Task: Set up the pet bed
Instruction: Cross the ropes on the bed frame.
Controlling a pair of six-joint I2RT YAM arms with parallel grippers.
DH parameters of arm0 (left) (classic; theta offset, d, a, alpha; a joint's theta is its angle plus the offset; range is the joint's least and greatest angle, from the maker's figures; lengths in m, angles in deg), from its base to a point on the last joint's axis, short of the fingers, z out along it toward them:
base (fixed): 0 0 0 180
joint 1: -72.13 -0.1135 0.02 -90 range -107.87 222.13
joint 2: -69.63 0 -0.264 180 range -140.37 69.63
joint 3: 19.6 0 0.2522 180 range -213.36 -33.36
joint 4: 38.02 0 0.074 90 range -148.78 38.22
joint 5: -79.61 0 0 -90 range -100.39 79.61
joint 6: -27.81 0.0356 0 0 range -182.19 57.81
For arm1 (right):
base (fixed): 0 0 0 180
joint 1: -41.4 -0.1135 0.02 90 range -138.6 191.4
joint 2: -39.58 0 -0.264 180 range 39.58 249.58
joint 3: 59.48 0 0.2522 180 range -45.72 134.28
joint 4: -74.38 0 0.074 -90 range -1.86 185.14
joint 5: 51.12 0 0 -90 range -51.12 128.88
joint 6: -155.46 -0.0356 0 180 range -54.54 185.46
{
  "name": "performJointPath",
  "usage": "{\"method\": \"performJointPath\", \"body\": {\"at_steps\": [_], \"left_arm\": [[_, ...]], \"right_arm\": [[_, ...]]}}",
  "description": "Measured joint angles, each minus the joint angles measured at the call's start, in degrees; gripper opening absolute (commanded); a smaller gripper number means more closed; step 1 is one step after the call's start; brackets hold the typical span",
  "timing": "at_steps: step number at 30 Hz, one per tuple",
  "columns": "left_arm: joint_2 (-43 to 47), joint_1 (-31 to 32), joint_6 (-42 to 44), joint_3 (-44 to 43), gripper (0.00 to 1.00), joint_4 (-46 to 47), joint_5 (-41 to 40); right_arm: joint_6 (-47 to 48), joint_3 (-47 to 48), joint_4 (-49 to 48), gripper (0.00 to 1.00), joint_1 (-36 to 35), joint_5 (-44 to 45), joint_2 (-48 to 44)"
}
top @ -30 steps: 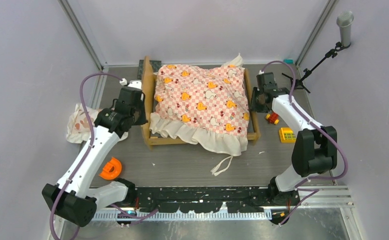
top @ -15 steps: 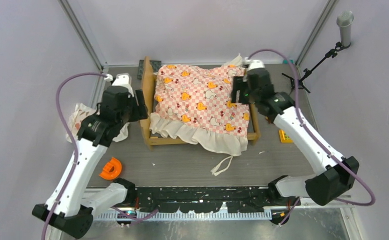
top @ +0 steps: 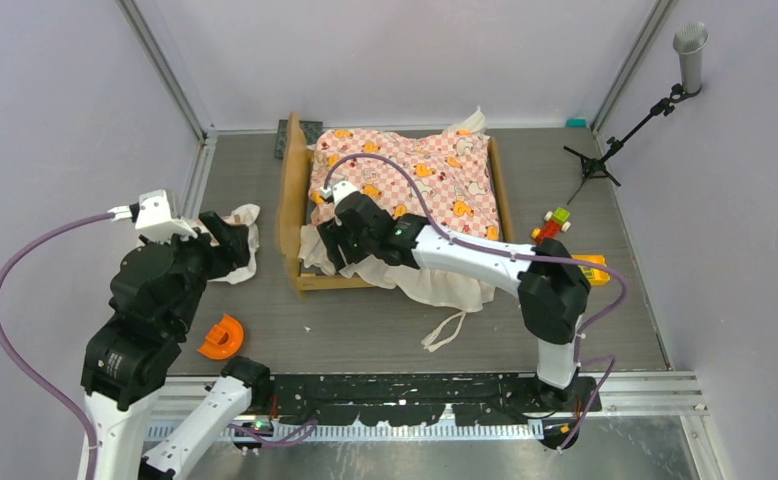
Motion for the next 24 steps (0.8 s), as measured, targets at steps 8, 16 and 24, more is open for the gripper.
{"method": "performJointPath", "body": {"at_steps": [8, 16, 24], "left_arm": [[-0.87, 0.00, 0.63, 0.02, 0.70, -1.99, -0.87], [-1.44, 0.00, 0.13, 0.07, 0.71, -2.93, -0.96], [-1.33, 0.00, -0.87, 0.81, 0.71, -2.99, -1.01]], "right_arm": [[-1.07, 1.27, -6.23, 0.71, -0.61, -3.91, 6.97], [0.74, 2.32, -10.62, 0.71, -1.99, -4.87, 7.06], [3.43, 4.52, -13.03, 0.72, -2.19, -6.56, 9.35]]}}
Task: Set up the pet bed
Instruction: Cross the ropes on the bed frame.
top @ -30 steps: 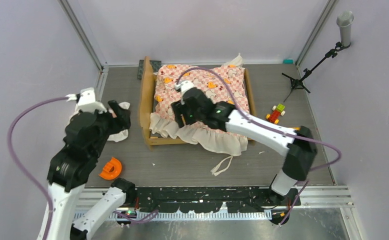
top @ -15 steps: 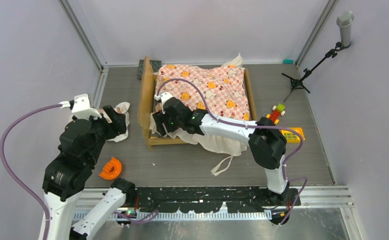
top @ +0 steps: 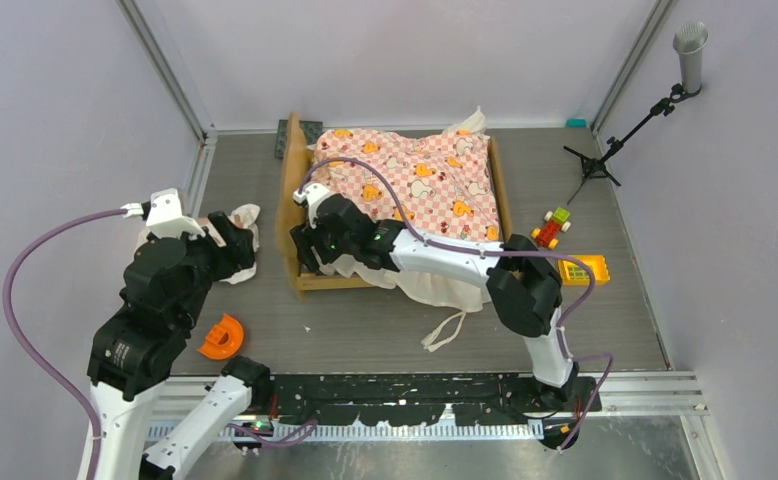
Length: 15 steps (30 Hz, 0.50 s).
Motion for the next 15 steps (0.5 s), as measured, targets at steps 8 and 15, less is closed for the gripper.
{"method": "performJointPath", "body": {"at_steps": [8, 15], "left_arm": [[-0.04, 0.00, 0.02, 0.00, 0.72, -0.02, -0.11], [-0.04, 0.00, 0.02, 0.22, 0.73, -0.09, -0.15]], "right_arm": [[0.28, 1.84, -0.52, 0.60, 0.02, -1.62, 4.98], [0.50, 1.86, -0.76, 0.08, 0.02, 1.05, 5.46]]}}
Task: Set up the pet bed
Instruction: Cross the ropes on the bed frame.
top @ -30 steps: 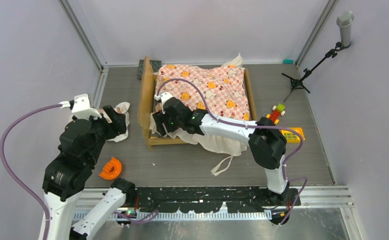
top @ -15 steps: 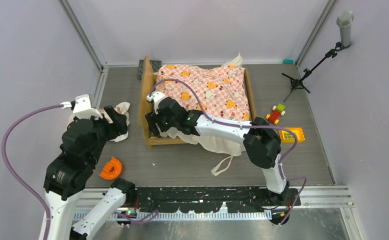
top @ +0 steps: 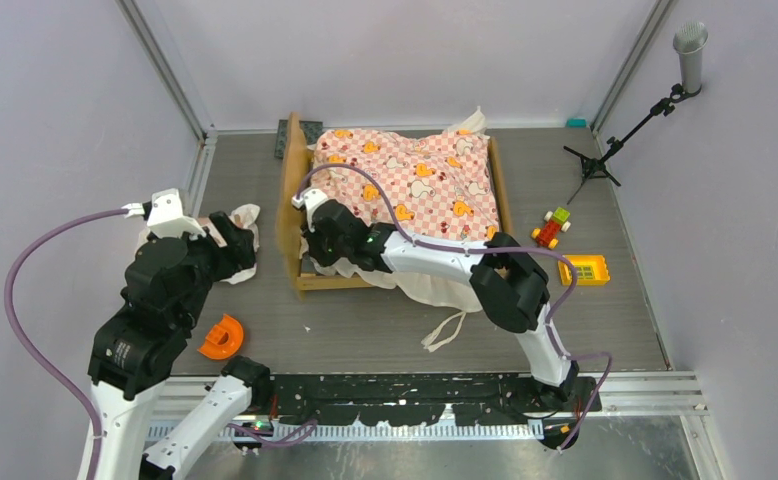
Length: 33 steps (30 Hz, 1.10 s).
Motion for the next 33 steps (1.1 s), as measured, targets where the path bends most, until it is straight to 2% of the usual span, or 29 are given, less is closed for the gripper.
{"method": "performJointPath", "body": {"at_steps": [2, 7, 11, 15, 20, 28, 33], "left_arm": [[0.00, 0.00, 0.00, 0.00, 0.73, -0.04, 0.00], [-0.55, 0.00, 0.31, 0.00, 0.74, -0.02, 0.35], [-2.97, 0.00, 2.08, -0.15, 0.74, 0.15, 3.08], [-6.73, 0.00, 4.48, -0.46, 0.74, 1.33, 7.21], [-8.94, 0.00, 6.32, -0.61, 0.73, 4.50, 10.95], [-13.20, 0.00, 7.32, 0.15, 0.67, 14.10, 20.13], [-20.04, 0.61, 7.37, 0.68, 0.64, 20.41, 26.47]], "right_arm": [[-0.44, -0.02, 0.02, 0.01, 0.07, 1.68, -0.11], [-2.21, -1.53, 0.48, 0.01, 1.20, 4.63, -2.51], [-5.73, -5.51, 0.85, 0.01, 5.22, 3.85, -8.02], [-9.88, -9.42, -0.17, 0.01, 12.94, 0.15, -13.90], [-12.59, -11.28, -0.70, 0.01, 20.37, -4.11, -16.61], [-14.23, -12.55, -0.87, 0.01, 25.73, -11.52, -16.63], [-15.13, -12.55, -1.14, 0.01, 28.41, -15.37, -16.61]]}}
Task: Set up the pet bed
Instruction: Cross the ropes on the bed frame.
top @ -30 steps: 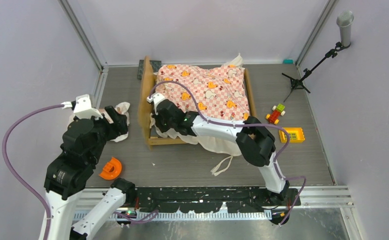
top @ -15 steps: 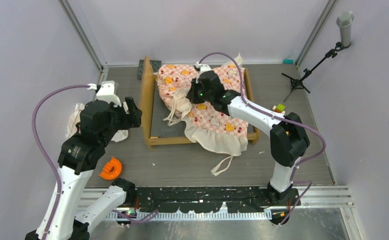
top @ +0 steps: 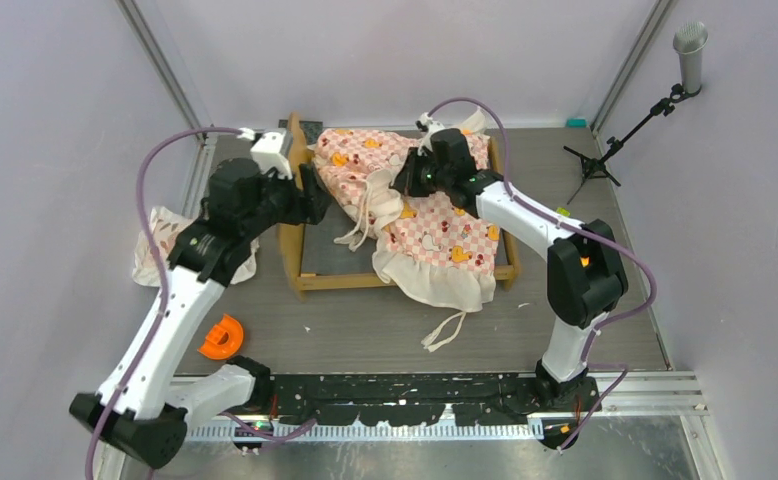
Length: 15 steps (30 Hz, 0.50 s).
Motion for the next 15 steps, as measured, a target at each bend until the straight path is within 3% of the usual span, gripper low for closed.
{"method": "performJointPath", "body": {"at_steps": [5, 10, 15], "left_arm": [[-8.44, 4.76, 1.40, 0.00, 0.63, 1.70, -0.11], [-12.90, 12.52, 3.78, 0.20, 0.63, 3.28, -5.42], [-16.46, 13.51, 4.76, 3.56, 0.66, 7.76, -9.29]], "right_arm": [[-0.90, 0.00, -0.44, 0.01, 2.86, -3.37, 0.00], [-2.14, 0.00, -1.44, 0.01, 4.35, -6.51, 0.07], [-2.80, 0.02, -2.03, 0.01, 5.01, -8.79, 0.59]]}}
